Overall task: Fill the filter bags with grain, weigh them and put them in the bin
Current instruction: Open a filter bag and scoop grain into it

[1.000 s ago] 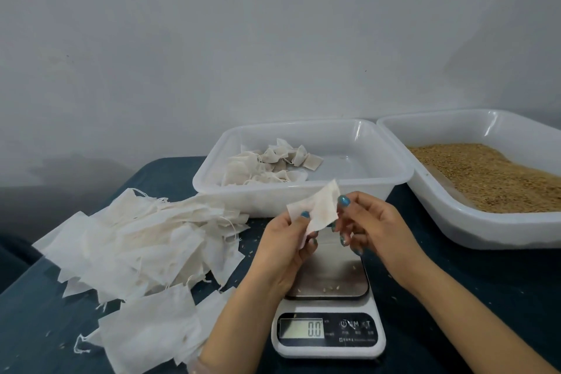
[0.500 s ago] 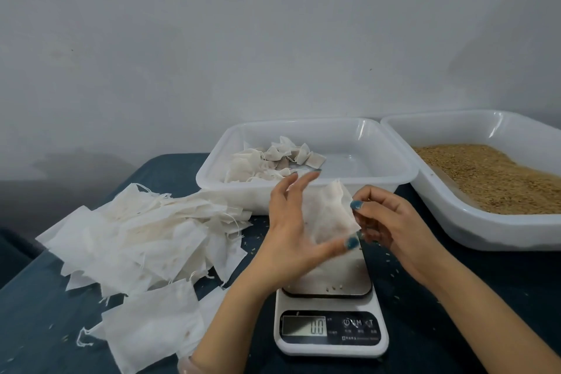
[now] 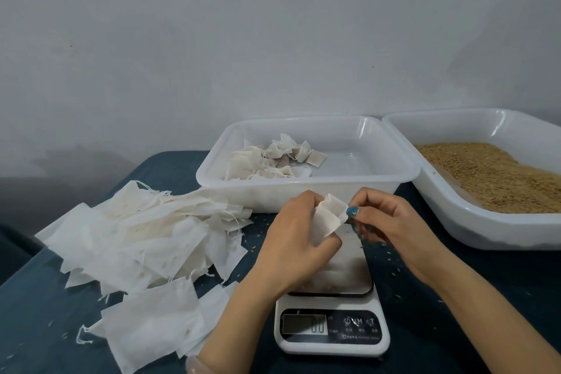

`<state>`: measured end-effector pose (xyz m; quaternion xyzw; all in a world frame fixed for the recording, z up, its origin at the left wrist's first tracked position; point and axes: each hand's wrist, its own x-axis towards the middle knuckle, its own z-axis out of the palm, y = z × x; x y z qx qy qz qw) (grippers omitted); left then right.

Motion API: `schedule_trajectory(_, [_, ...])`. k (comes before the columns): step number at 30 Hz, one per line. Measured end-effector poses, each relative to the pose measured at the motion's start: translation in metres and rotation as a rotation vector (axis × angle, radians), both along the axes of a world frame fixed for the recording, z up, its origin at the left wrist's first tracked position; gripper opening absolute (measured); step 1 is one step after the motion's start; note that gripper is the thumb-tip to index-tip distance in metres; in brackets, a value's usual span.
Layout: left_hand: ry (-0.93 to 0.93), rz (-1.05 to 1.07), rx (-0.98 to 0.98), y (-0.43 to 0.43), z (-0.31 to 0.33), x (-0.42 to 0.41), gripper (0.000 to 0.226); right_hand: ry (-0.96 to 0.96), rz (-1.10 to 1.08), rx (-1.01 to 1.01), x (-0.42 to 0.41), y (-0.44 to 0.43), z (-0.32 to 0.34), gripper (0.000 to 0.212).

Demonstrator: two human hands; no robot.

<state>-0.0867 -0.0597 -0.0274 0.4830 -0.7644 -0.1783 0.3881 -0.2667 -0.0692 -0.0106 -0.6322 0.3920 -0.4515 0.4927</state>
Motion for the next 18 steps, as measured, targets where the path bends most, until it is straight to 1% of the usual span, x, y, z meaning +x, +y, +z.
schedule_trajectory(3, [0.049,-0.019,0.025,-0.001,-0.001,0.002,0.024,0.012,-0.031,-0.009,-0.001,-0.003,-0.002,0.024])
schedule_trajectory(5, [0.032,-0.007,0.022,-0.001,-0.002,0.004,0.023,0.047,-0.051,-0.044,0.000,-0.004,-0.005,0.020])
schedule_trajectory(6, [0.005,0.005,0.016,-0.001,-0.003,0.004,0.025,0.077,-0.083,-0.094,0.000,-0.005,-0.007,0.017])
schedule_trajectory(7, [-0.030,0.019,0.007,-0.001,-0.004,0.004,0.027,0.116,-0.139,-0.175,0.001,-0.004,-0.009,0.013])
schedule_trajectory(9, [-0.106,0.050,-0.019,-0.002,-0.005,0.005,0.030,0.200,-0.267,-0.403,0.002,-0.001,-0.009,0.009])
schedule_trajectory(10, [-0.136,0.065,-0.035,-0.003,-0.006,0.005,0.029,0.233,-0.283,-0.519,0.002,0.001,-0.008,0.007])
schedule_trajectory(12, [-0.171,0.086,-0.062,-0.005,-0.007,0.006,0.027,0.288,-0.226,-0.689,0.002,0.004,-0.007,0.015])
schedule_trajectory(14, [-0.193,0.084,-0.077,-0.005,-0.007,0.006,0.031,0.359,-0.158,-0.781,0.004,0.006,-0.007,0.021])
schedule_trajectory(16, [-0.207,0.069,-0.079,-0.005,-0.006,0.007,0.033,0.467,-0.132,-0.843,0.007,0.007,-0.010,0.027])
schedule_trajectory(18, [-0.208,0.069,-0.072,-0.004,-0.006,0.006,0.029,0.530,-0.142,-0.830,0.008,0.008,-0.011,0.034])
